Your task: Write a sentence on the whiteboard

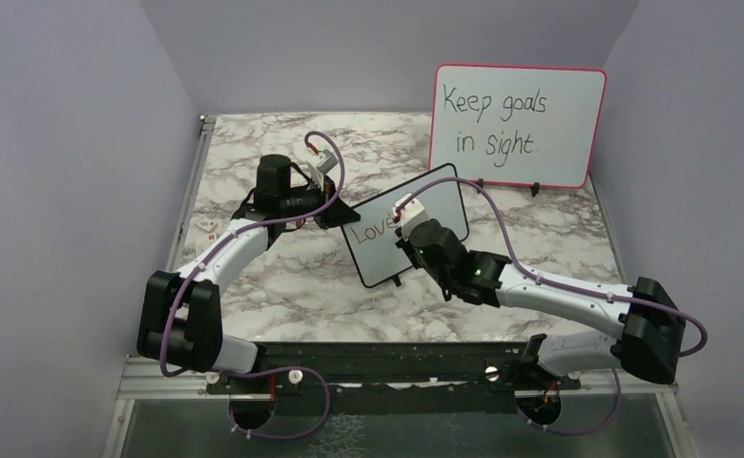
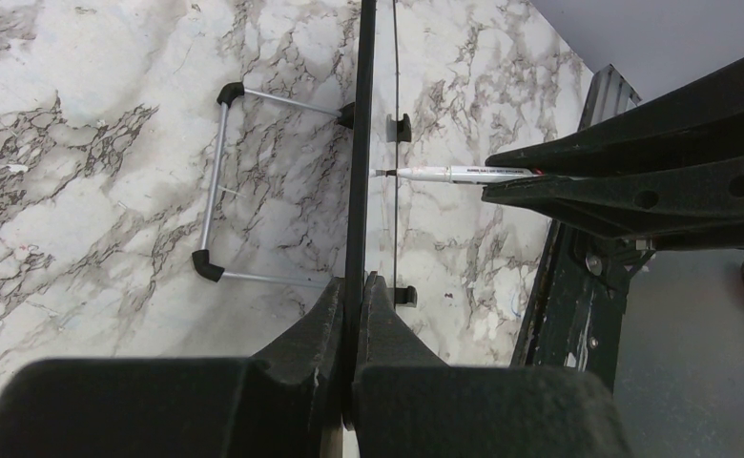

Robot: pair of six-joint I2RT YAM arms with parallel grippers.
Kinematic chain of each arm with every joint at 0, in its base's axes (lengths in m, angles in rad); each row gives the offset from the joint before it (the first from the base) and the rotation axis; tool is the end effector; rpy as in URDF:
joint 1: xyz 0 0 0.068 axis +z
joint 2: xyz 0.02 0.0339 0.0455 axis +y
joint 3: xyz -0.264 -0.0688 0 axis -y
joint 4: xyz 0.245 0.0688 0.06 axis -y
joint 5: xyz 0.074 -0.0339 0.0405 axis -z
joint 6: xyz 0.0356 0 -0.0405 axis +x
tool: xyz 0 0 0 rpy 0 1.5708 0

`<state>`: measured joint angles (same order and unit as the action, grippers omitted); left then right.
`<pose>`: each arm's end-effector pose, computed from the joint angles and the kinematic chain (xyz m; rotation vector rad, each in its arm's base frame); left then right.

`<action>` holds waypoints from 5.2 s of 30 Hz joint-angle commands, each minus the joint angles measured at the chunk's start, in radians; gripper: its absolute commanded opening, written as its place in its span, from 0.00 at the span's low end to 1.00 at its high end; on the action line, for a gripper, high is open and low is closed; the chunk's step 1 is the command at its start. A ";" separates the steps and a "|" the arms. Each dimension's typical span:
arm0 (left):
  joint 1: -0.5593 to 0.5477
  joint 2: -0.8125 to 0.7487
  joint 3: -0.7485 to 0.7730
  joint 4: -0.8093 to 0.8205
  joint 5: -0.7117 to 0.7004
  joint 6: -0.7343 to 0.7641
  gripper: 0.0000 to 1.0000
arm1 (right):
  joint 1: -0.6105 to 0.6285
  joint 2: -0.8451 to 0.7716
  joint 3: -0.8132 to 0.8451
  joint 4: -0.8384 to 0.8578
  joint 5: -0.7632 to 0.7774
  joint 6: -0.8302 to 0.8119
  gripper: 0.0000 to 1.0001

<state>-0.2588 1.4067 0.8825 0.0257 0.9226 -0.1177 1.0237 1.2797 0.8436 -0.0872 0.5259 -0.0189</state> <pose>0.2855 -0.1049 0.2576 0.7185 1.9220 -1.1797 0.1622 0.2319 0.2649 -0.7245 1.8843 0.0842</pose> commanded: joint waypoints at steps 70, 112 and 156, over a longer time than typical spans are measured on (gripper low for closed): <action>-0.011 0.049 -0.013 -0.132 -0.149 0.113 0.00 | -0.159 -0.085 -0.068 0.154 -0.114 -0.010 0.01; -0.011 0.052 -0.013 -0.132 -0.151 0.113 0.00 | -0.161 -0.095 -0.068 0.110 -0.199 -0.017 0.00; -0.011 0.054 -0.013 -0.132 -0.156 0.113 0.00 | -0.171 -0.102 -0.081 0.115 -0.096 -0.019 0.01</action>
<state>-0.2592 1.4124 0.8940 0.0044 0.9195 -0.1066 0.8619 1.1885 0.7662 -0.0086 0.3923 -0.0345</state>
